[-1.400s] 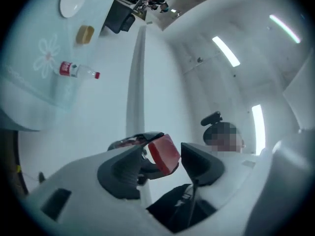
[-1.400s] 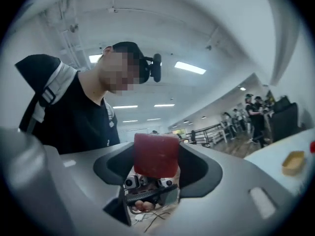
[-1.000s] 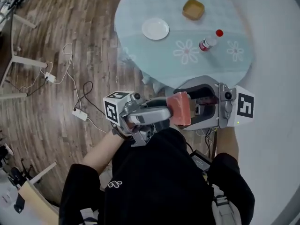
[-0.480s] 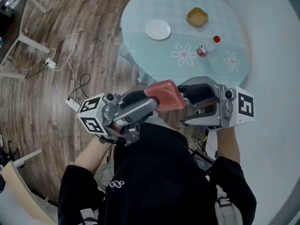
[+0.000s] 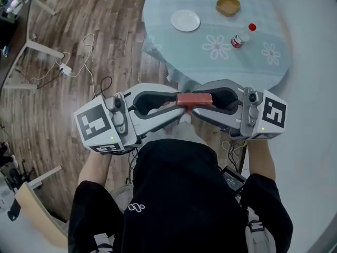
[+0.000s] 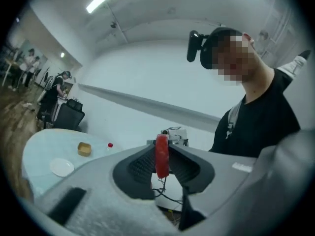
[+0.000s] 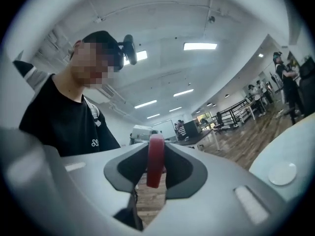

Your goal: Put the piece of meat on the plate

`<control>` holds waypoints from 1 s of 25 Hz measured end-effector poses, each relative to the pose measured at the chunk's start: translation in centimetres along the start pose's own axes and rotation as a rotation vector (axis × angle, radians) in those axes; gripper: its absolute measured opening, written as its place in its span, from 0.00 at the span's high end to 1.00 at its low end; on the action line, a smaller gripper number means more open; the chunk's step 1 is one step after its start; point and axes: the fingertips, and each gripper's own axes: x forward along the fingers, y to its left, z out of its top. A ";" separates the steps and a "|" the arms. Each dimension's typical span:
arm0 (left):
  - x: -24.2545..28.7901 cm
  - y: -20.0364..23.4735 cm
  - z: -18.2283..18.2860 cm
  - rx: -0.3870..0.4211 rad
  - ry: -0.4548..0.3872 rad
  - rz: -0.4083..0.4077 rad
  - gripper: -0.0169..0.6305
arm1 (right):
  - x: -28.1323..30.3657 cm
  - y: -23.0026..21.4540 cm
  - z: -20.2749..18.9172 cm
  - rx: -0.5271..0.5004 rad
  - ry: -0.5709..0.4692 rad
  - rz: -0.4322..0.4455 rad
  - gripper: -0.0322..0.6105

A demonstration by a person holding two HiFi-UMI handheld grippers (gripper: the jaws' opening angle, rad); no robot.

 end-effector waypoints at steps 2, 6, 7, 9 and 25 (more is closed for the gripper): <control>-1.0 -0.6 0.0 0.063 0.055 -0.035 0.85 | 1.3 0.6 -0.7 -0.025 0.032 -0.047 0.79; -4.2 -2.7 0.3 0.124 0.082 -0.170 0.85 | 4.8 3.0 -1.0 -0.062 0.026 -0.131 0.80; -5.3 -3.0 0.1 0.135 0.083 -0.201 0.85 | 5.8 3.5 -1.3 -0.078 0.027 -0.170 0.80; -7.5 -3.1 0.2 0.179 0.069 -0.233 0.84 | 7.6 3.8 -1.6 -0.108 -0.012 -0.261 0.80; -13.4 8.7 -2.7 0.201 -0.079 0.801 0.98 | 2.0 -3.5 -2.8 -0.158 -0.226 -1.232 0.79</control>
